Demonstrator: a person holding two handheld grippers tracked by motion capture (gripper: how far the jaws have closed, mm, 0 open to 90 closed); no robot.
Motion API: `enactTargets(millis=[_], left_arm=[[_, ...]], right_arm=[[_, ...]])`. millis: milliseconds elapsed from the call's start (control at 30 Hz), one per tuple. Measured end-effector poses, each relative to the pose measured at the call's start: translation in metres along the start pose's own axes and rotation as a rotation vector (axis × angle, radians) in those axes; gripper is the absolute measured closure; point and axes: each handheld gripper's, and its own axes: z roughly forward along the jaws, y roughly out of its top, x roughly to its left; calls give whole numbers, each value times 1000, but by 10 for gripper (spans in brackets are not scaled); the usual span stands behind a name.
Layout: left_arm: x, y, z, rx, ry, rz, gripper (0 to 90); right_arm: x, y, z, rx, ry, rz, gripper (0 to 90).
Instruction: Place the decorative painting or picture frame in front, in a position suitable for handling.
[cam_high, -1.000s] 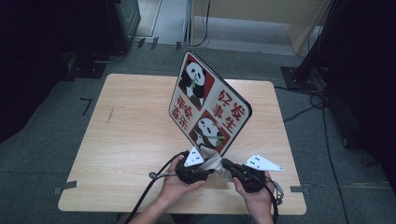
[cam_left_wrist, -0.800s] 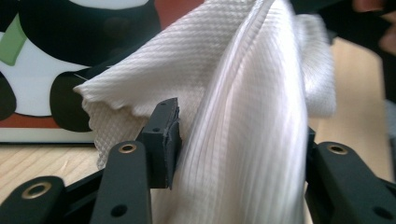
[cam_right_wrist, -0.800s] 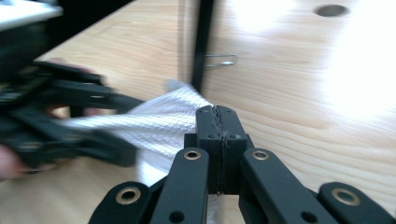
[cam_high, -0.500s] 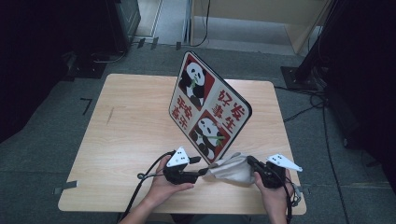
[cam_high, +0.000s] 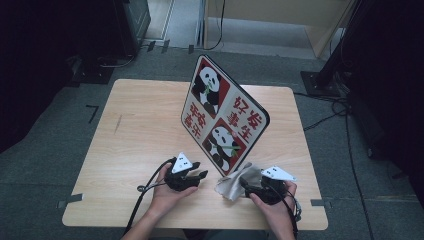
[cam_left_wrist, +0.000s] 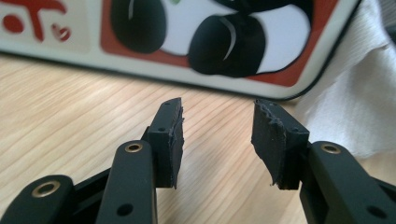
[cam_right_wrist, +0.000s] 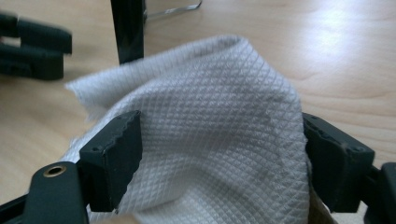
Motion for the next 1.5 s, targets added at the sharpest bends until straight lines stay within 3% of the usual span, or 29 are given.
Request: enactTargets(millis=[167, 267, 400, 633, 733, 800, 833, 867, 933, 967, 1000, 1100, 1267, 1500], left_arm=[[2, -1, -2, -3, 23, -20, 538], [5, -1, -2, 9, 21, -47, 536], [7, -1, 0, 39, 58, -78, 523], [9, 0, 2, 57, 64, -99, 486], [11, 0, 2, 66, 52, -113, 480], [11, -1, 2, 68, 50, -116, 480], [11, -1, 2, 69, 50, -115, 480], [11, -1, 2, 70, 50, -113, 480], [10, -1, 2, 69, 55, -109, 480], [10, -1, 2, 69, 56, -108, 480], [10, 0, 2, 70, 57, -107, 480], [9, 0, 2, 73, 59, -101, 481], [7, 0, 2, 79, 60, -89, 482], [5, -1, 2, 82, 65, -73, 483]], right_arm=[[7, 3, -12, -95, -61, 59, 186], [13, 2, -17, -108, -54, 57, 227], [20, -5, -6, -35, -26, 54, 236], [16, -15, 15, 94, -50, 80, 250], [21, -16, 18, 119, -76, 40, 271], [26, -16, 19, 130, -141, -17, 382], [26, -16, 18, 124, -148, -26, 435], [26, -17, 18, 117, -142, -26, 516], [23, -17, 16, 103, -136, -12, 764], [20, -18, 15, 94, -120, -2, 821], [19, -18, 15, 92, -106, 5, 834], [21, -16, 16, 70, 3, 23, 850], [35, -8, 16, -8, 46, -1, 850], [39, 1, 6, -94, 73, 7, 850]])
